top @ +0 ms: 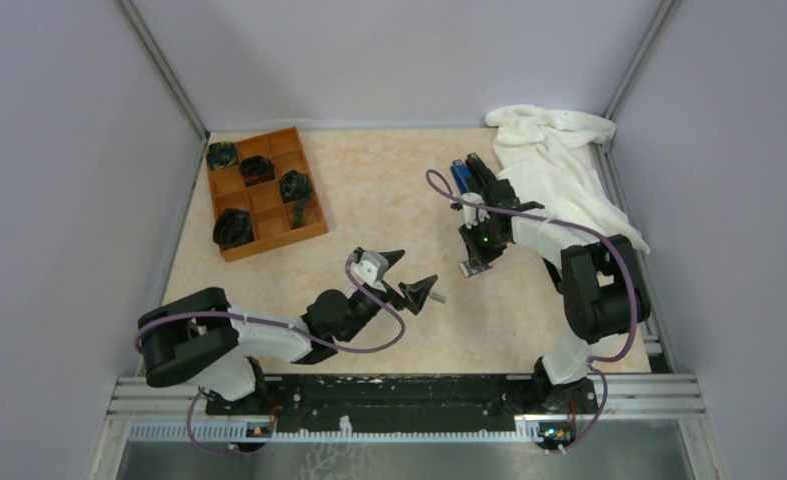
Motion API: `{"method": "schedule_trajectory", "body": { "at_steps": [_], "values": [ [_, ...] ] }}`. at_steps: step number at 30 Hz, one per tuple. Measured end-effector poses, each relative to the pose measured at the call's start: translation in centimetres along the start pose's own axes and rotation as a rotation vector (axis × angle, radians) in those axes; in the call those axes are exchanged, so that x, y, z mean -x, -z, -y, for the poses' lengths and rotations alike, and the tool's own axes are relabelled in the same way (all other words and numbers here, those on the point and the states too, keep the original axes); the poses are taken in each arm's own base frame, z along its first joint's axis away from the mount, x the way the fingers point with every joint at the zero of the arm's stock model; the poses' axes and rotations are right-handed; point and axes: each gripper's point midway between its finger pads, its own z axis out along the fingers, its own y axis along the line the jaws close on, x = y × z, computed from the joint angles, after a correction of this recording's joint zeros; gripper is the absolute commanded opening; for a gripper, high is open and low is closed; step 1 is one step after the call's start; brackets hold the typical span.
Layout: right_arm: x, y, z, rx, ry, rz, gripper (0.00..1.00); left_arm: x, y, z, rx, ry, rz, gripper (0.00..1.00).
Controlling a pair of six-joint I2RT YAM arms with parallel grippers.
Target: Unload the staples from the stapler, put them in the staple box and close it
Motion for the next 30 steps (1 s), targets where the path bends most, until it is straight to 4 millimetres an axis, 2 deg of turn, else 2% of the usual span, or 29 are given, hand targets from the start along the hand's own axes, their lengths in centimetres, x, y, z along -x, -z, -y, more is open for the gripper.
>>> {"method": "schedule_trajectory", "body": {
  "at_steps": [4, 14, 30],
  "values": [
    [-0.14, -0.05, 0.17, 0.0, -0.006, -0.008, 0.07, 0.0, 0.0, 0.01, 0.0, 0.0, 0.0, 1.0],
    [-0.59, -0.22, 0.46, 0.009, -0.016, -0.028, 0.05, -0.01, 0.0, -0.01, 0.001, 0.0, 0.0, 1.0],
    [-0.79, -0.39, -0.5, 0.071, -0.029, -0.035, 0.15, 0.0, 0.0, -0.09, 0.005, 0.0, 0.0, 1.0]
  ]
}}
